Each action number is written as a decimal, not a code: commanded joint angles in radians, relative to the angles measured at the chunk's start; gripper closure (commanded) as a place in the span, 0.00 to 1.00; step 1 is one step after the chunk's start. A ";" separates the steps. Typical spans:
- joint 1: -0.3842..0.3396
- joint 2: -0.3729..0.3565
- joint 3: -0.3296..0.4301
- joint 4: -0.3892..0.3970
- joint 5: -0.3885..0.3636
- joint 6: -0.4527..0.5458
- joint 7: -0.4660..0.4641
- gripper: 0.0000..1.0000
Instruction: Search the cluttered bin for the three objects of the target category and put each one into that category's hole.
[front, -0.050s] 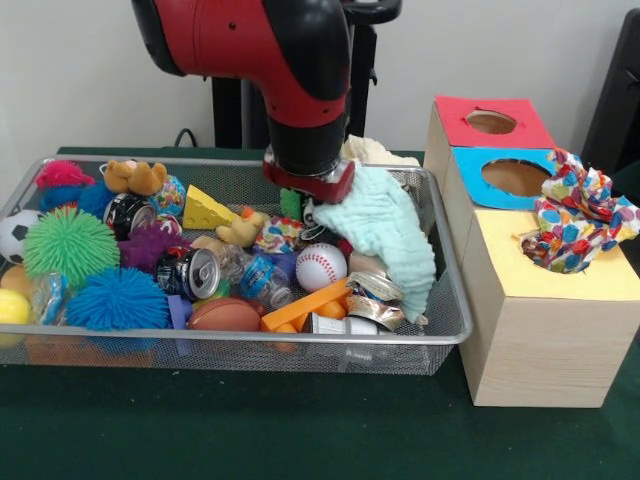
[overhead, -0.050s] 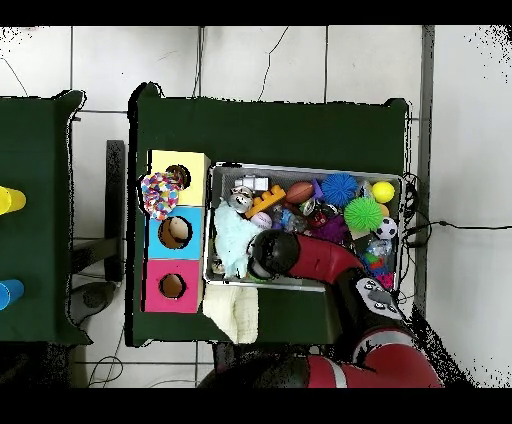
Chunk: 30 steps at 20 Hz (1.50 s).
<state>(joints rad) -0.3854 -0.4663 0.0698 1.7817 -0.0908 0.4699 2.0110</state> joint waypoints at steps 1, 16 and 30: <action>0.049 -0.013 0.167 0.121 0.167 0.035 0.220 1.00; 0.088 0.048 0.085 -0.038 0.216 0.097 0.125 1.00; 0.113 0.015 0.045 -0.005 0.218 0.071 0.154 0.00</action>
<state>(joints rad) -0.3099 -0.4739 0.0647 1.7837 0.0759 0.4738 2.0113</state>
